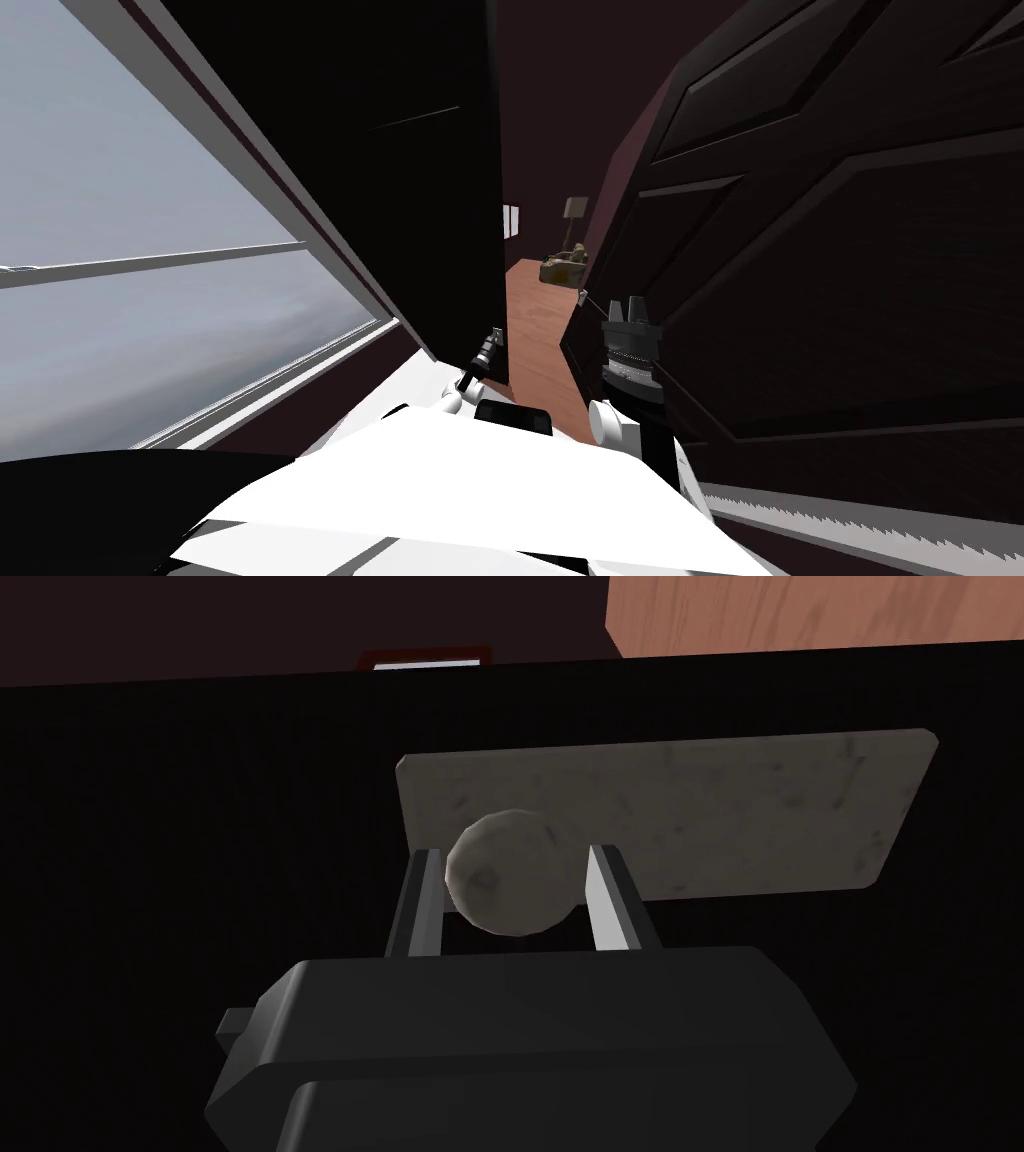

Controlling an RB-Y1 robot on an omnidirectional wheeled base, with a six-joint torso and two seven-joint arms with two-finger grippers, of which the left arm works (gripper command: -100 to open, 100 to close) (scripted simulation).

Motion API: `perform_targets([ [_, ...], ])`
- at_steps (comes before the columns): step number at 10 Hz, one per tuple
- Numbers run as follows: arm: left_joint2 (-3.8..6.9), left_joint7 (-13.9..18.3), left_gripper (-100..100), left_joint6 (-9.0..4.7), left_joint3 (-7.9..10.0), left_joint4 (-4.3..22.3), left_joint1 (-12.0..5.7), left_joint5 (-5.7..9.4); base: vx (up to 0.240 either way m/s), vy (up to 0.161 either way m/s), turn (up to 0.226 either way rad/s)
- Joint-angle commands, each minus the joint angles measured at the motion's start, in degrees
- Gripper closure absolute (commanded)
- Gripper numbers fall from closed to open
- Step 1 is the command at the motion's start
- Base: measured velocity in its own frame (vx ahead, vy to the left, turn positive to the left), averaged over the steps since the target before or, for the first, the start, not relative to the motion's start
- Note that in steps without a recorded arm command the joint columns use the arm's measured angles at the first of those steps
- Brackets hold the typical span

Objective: Push the door open

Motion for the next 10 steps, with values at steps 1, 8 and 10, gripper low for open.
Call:
perform_targets([
  [1, 1.16, -0.52, 100, 0.31, 1.42, -0.92, 0.43, 0.55, 0.161, -0.042, 0.036],
  [8, 0.97, -0.62, -100, 1.12, 1.53, -2.17, 1.02, 0.82, -0.047, -0.019, 0.043],
  [10, 0.45, -0.65, -100, 1.36, 1.69, -2.40, 1.16, 1.06, -0.242, -0.055, 0.055],
])
